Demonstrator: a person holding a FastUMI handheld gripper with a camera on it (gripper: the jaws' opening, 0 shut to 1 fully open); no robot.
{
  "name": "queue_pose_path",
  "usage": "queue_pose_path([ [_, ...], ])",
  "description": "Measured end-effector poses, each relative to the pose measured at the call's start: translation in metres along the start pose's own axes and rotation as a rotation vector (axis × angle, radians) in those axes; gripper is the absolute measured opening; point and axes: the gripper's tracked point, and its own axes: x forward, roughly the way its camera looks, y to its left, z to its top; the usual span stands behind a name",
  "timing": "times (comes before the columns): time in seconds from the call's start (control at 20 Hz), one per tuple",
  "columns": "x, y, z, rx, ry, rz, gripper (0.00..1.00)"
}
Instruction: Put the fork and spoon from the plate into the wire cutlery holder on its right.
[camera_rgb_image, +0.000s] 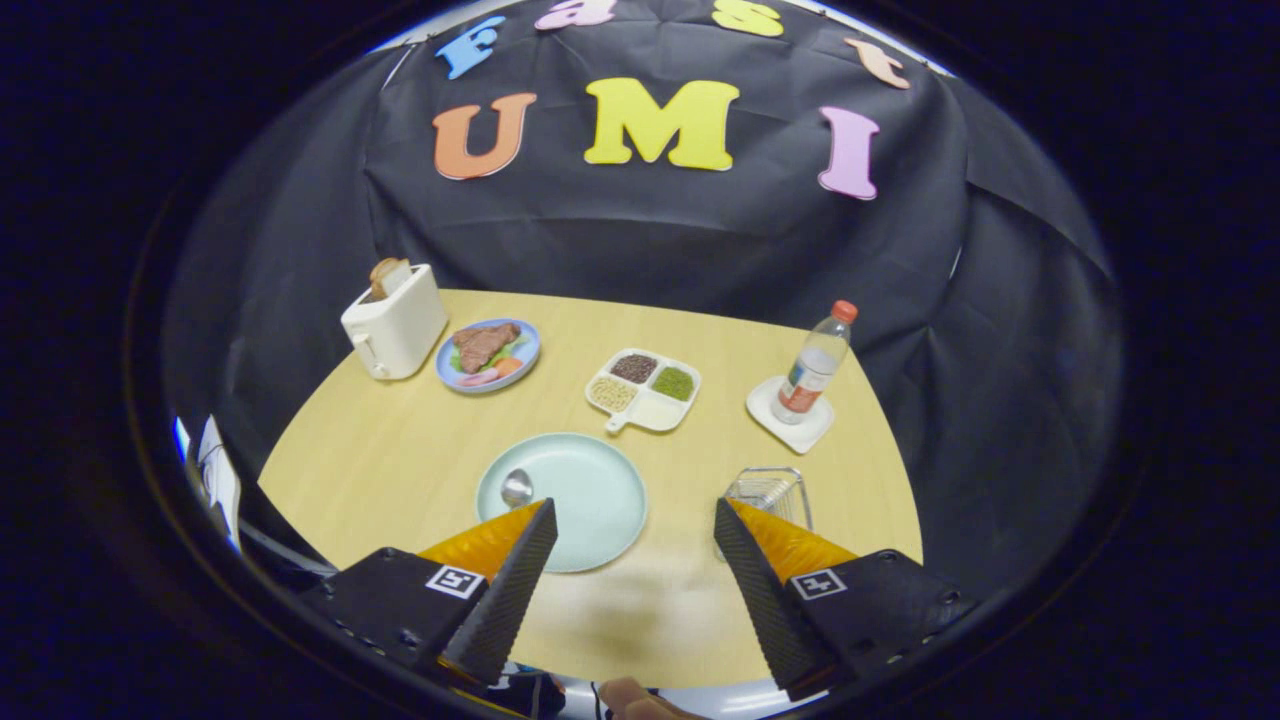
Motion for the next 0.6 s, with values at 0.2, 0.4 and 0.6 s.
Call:
queue_pose_path([
  [0.2, 0.016, 0.039, -0.02, -0.025, 0.059, 0.021, 0.95],
  [0.4, 0.032, 0.066, -0.045, -0.032, 0.134, 0.03, 0.95],
  [0.6, 0.048, 0.081, -0.074, 0.008, 0.21, 0.031, 0.96],
])
